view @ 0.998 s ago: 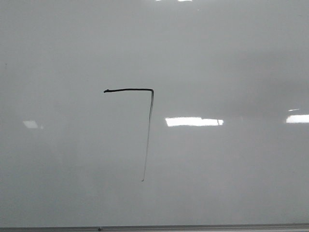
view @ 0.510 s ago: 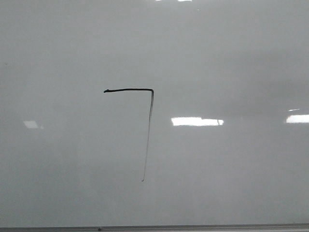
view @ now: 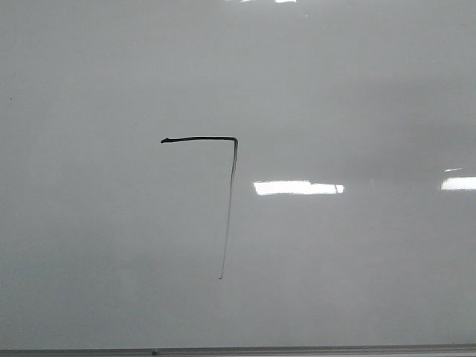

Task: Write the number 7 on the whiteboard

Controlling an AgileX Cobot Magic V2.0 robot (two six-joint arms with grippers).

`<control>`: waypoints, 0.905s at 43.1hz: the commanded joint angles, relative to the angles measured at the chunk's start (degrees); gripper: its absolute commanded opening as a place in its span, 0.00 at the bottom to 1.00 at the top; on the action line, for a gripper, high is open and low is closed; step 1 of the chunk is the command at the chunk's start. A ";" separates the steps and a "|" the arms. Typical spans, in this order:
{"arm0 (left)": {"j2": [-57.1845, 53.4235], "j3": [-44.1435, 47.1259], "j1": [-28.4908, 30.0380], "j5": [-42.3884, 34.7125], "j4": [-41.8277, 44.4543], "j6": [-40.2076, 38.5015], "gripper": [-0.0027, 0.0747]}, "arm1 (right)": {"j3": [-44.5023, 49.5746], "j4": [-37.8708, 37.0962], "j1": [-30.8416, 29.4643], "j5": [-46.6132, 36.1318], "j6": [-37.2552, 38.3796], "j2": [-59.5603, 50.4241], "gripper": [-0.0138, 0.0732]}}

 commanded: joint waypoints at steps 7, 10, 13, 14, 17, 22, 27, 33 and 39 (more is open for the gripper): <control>-0.87 6.94 -0.37 -9.12 3.01 -0.91 0.01 | -1.58 1.69 -0.27 -1.56 -0.20 -0.05 0.08; -0.87 9.10 -0.37 -11.95 3.48 -0.91 0.01 | -1.58 1.69 -0.27 -1.56 -0.20 -0.05 0.08; -0.87 11.16 -0.37 -14.66 3.48 -0.91 0.01 | -1.58 1.69 -0.27 -1.56 -0.20 -0.05 0.08; -0.87 11.80 -0.37 -15.56 3.35 -1.03 0.01 | -1.58 1.69 -0.27 -1.56 -0.20 -0.05 0.08; -0.87 11.63 -0.37 -14.86 3.06 -1.03 0.01 | -1.58 1.69 -0.27 -1.56 -0.20 -0.05 0.08; -0.87 11.63 -0.37 -14.98 3.06 -1.03 0.01 | -1.58 1.69 -0.27 -1.50 -0.20 -0.05 0.08; -0.87 11.63 -0.37 -14.98 3.06 -1.03 0.01 | -1.58 1.69 -0.27 -1.50 -0.20 -0.05 0.08; -0.87 11.63 -0.37 -14.98 3.06 -1.03 0.01 | -1.58 1.69 -0.27 -1.50 -0.20 -0.05 0.08; -0.87 11.63 -0.37 -14.98 3.06 -1.03 0.01 | -1.58 1.69 -0.27 -1.50 -0.20 -0.05 0.08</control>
